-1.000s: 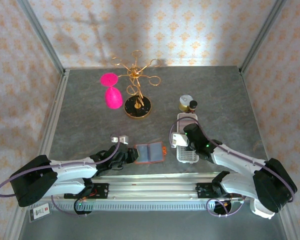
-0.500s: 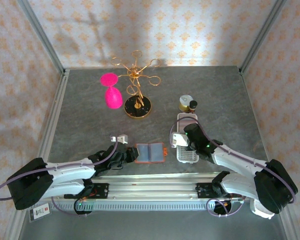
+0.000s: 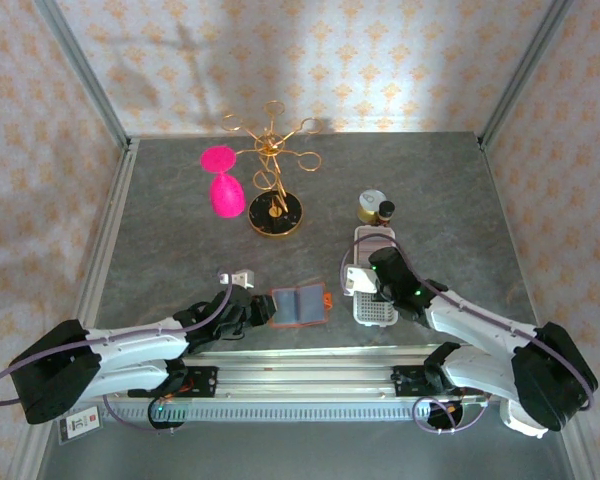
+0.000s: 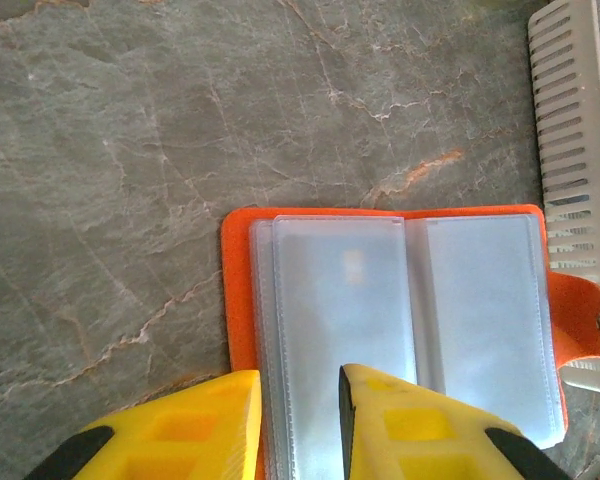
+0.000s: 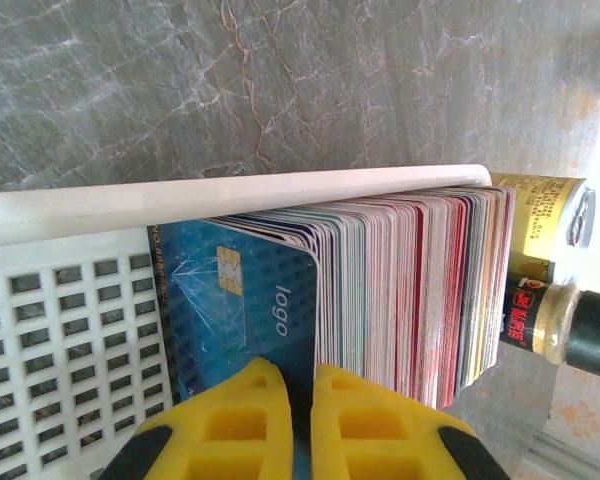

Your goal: Put the credit cards into the card holder

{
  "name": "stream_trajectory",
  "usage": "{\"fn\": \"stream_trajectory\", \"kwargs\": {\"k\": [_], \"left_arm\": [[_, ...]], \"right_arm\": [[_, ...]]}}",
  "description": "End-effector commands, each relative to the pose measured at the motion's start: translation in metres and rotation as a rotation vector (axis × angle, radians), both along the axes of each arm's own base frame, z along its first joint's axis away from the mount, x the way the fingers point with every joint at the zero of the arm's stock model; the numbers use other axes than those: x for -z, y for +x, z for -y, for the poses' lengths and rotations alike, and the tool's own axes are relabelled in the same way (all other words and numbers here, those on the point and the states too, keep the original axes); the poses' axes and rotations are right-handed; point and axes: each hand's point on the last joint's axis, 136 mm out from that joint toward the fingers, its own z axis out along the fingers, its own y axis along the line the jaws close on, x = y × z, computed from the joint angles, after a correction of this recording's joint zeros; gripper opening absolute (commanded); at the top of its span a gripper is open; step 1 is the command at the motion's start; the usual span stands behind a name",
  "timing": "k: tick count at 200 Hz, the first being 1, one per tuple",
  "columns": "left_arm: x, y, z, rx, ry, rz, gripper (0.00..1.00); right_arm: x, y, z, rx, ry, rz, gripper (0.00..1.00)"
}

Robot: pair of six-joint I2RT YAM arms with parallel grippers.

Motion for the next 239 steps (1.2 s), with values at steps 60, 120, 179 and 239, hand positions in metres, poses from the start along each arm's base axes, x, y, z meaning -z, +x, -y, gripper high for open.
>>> {"fn": "stream_trajectory", "kwargs": {"k": [60,120,179,239], "left_arm": [[0.006,-0.002,-0.01,-0.036,0.015,-0.013,0.27],[0.003,-0.001,-0.007,-0.03,0.002,-0.009,0.27],[0.006,-0.002,-0.006,-0.022,0.002,-0.013,0.26],[0.007,-0.003,-0.007,-0.024,-0.001,-0.012,0.26]], "right_arm": [[-0.019,0.005,0.005,0.043,0.039,0.044,0.06],[-0.005,0.002,0.002,0.038,0.037,0.005,0.16],[0.006,0.012,0.003,0.067,-0.013,-0.02,0.29],[-0.006,0.014,-0.003,0.055,0.02,-0.009,0.48]]}}
